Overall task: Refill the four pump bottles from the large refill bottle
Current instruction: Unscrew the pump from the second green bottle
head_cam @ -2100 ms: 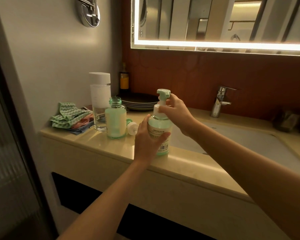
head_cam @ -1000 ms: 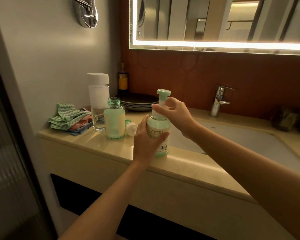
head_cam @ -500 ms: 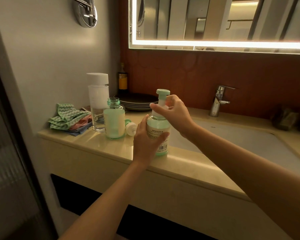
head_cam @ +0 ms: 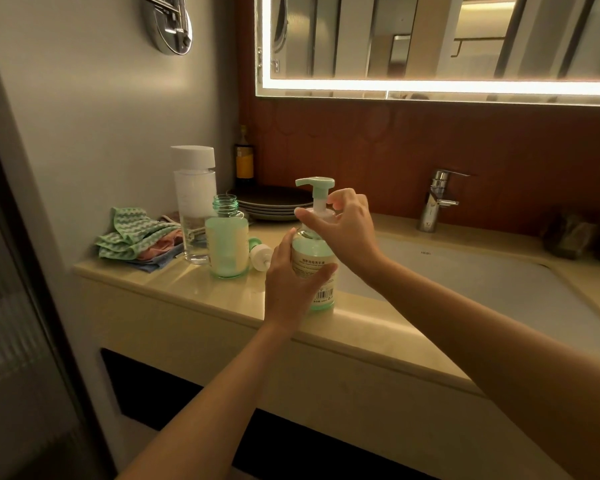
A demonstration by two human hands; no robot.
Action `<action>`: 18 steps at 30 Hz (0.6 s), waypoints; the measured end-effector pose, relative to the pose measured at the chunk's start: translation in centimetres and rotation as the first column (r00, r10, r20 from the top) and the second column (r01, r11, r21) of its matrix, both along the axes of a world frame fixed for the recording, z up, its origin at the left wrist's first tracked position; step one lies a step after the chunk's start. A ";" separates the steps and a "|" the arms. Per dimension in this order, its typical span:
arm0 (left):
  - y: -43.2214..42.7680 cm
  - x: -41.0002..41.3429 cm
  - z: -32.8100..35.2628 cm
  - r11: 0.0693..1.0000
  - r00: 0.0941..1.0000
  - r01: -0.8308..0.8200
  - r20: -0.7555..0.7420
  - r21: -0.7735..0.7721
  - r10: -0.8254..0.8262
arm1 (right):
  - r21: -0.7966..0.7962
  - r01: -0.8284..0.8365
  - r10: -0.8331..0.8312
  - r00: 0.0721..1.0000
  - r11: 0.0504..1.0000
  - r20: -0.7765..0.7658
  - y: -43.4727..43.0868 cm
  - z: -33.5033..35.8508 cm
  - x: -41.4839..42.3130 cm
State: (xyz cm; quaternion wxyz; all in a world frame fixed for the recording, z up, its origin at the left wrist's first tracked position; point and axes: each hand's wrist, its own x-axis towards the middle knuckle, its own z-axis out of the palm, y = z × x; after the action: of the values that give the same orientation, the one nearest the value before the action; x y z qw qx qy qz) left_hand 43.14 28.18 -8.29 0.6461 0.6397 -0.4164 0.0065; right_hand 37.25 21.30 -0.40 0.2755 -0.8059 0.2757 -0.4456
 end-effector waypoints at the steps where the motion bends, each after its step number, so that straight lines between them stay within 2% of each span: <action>1: 0.0 0.0 0.0 1.000 1.000 -0.001 0.000 0.001 0.001 | -0.016 0.020 -0.020 1.000 1.000 0.002 -0.1 0.0 0.0; 4: 0.0 0.0 0.1 1.000 1.000 -0.002 -0.007 0.002 0.002 | -0.020 -0.003 0.004 1.000 1.000 0.007 -0.2 0.1 0.0; 9: -0.1 0.1 0.0 1.000 1.000 -0.001 0.008 -0.006 0.001 | 0.062 -0.114 0.110 0.991 0.991 0.076 0.3 0.0 -0.1; 14: -0.1 0.3 -0.2 1.000 1.000 0.006 0.001 -0.007 -0.006 | -0.046 0.010 -0.009 1.000 0.999 0.003 0.1 -0.3 0.2; 18: -0.1 0.2 -0.1 1.000 1.000 0.006 -0.004 -0.014 -0.006 | -0.041 0.006 -0.005 1.000 0.999 0.018 -0.2 -0.4 0.1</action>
State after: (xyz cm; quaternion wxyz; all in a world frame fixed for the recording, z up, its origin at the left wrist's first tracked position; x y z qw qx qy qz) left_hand 43.35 28.09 -8.44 0.6514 0.6338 -0.4170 0.0062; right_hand 37.33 21.09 -0.75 0.2599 -0.8067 0.2663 -0.4590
